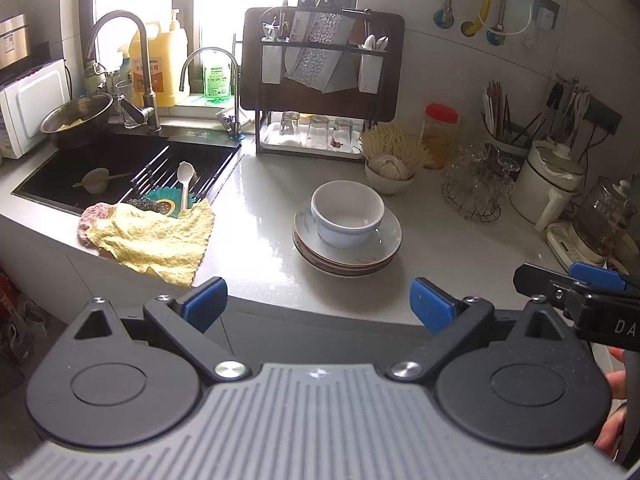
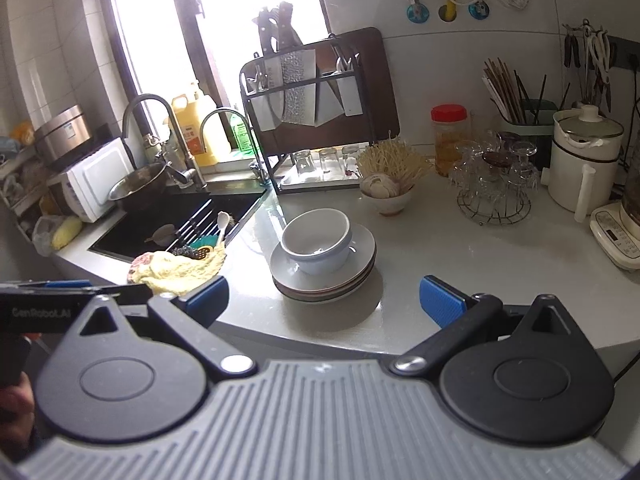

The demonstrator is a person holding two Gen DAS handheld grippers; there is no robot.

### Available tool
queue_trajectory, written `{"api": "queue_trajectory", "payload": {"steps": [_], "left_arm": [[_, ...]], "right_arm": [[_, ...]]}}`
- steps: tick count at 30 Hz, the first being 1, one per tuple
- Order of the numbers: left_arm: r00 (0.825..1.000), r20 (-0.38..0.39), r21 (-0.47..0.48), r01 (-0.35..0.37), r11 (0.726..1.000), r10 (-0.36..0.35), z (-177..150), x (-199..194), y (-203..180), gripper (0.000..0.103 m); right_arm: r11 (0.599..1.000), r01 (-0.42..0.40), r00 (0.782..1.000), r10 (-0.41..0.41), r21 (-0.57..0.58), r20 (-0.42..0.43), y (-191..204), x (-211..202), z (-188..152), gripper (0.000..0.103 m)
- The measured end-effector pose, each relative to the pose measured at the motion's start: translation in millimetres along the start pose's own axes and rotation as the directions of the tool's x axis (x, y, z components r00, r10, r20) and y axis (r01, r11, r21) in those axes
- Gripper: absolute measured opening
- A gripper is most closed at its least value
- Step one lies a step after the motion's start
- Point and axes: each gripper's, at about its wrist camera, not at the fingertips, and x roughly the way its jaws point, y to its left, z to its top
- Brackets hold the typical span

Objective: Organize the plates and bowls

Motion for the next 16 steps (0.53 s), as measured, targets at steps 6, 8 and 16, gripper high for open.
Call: {"api": "queue_trajectory", "payload": {"steps": [6,8,16], "left_arm": [[1.000,0.006,0.000,-0.007,1.000,0.007,-3.5,-5.2,0.0,0.099],[1.000,0.010,0.002,-0.005,1.000,0.005,-5.9,-8.6,-1.2,0.099],[1.000,0.008,0.014,-0.016,1.000,0.016,-9.3,-12.8,-3.0,0.099]], "right_arm": [[1.000,0.006,1.000,-0.006,0.002,-0.002,0.8,-6.5,-4.9,0.103],[1.000,0.002,1.000,-0.002,0.001,-0.002,0.6,-7.2,-5.3,0.103],[1.000,0.000,1.000,0.000,-0.001,0.004,1.4,-10.0,-7.8,0.103]]}}
